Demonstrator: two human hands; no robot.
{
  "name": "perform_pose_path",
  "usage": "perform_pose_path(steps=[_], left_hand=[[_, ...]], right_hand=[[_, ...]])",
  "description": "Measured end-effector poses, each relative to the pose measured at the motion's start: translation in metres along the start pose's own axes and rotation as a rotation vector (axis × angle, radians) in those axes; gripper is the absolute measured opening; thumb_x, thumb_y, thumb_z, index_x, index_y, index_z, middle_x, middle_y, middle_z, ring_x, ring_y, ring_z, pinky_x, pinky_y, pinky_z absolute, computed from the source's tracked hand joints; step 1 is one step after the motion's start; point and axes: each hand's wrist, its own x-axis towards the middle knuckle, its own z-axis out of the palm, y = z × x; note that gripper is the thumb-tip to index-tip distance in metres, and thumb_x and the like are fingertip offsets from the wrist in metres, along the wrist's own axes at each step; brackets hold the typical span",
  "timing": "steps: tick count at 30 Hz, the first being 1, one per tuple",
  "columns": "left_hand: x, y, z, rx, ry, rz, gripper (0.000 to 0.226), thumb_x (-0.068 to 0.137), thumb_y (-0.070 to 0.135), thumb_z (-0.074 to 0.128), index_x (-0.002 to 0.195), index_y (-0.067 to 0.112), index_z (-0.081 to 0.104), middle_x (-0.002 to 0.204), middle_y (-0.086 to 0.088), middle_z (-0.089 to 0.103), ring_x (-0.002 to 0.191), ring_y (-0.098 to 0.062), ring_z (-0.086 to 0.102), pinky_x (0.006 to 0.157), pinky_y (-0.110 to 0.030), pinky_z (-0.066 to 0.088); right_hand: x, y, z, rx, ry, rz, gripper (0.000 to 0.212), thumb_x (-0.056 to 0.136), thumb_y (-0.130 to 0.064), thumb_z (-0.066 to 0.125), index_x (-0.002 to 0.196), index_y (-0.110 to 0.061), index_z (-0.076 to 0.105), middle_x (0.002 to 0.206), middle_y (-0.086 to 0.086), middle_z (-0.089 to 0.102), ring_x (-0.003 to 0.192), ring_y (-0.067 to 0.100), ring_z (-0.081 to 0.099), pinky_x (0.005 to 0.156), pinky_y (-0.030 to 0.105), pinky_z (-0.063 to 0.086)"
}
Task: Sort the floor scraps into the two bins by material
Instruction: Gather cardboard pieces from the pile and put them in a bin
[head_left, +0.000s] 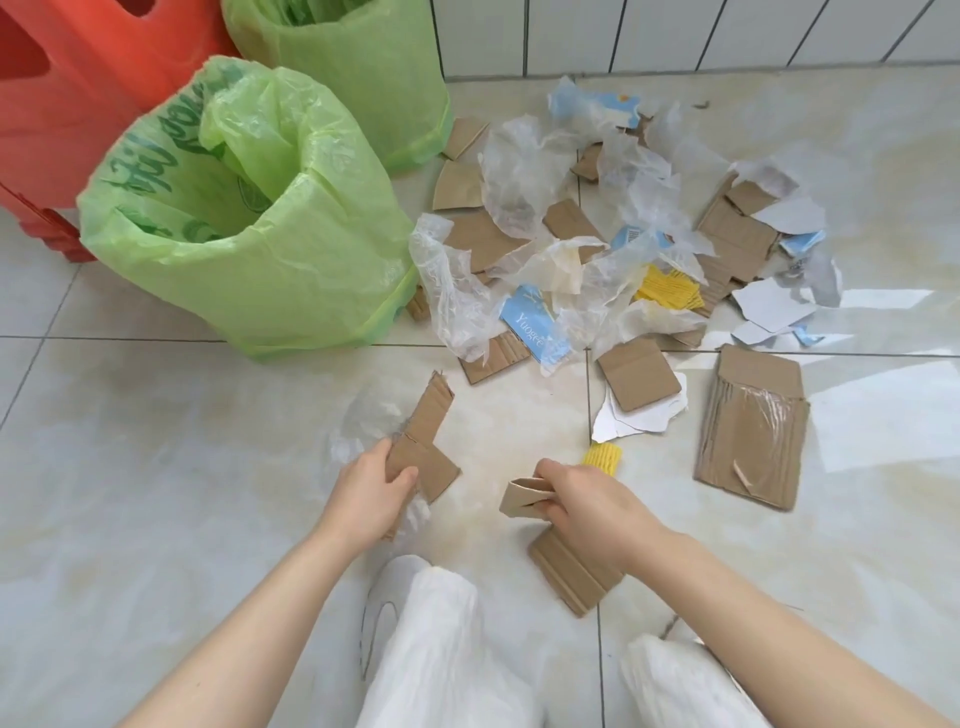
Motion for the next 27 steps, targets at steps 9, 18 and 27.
perform_pose_path(steps=[9,18,27], left_hand=[[0.021,-0.009,0.006,0.386,0.142,0.194,0.031,0.087,0.022,0.055,0.113,0.007,0.058,0.132,-0.002,0.05,0.125,-0.027,0.036,0.1,-0.039,0.038],[0.034,-0.019,0.007,0.437,-0.138,0.417,0.013,0.078,0.024,0.068,0.081,0.017,0.058,0.149,0.003,0.037,0.142,-0.019,0.021,0.11,-0.033,0.028],[0.045,-0.005,0.009,0.568,-0.098,0.477,0.043,0.072,0.035,0.075,0.11,0.019,0.063,0.133,0.004,0.041,0.127,-0.021,0.026,0.096,-0.039,0.041]], right_hand=[[-0.018,0.022,-0.008,-0.124,-0.252,0.038,0.009,0.087,-0.012,0.047,0.085,-0.02,0.044,0.091,0.002,0.051,0.087,0.027,0.05,0.07,0.038,0.04],[-0.035,0.041,0.007,-0.397,-0.275,-0.018,0.05,0.079,-0.005,0.055,0.123,-0.025,0.045,0.139,-0.006,0.031,0.124,0.029,0.029,0.091,0.033,0.034],[-0.014,0.056,0.004,-0.55,0.06,0.145,0.04,0.067,-0.023,0.074,0.102,-0.015,0.055,0.103,0.004,0.055,0.093,0.031,0.052,0.074,0.042,0.046]])
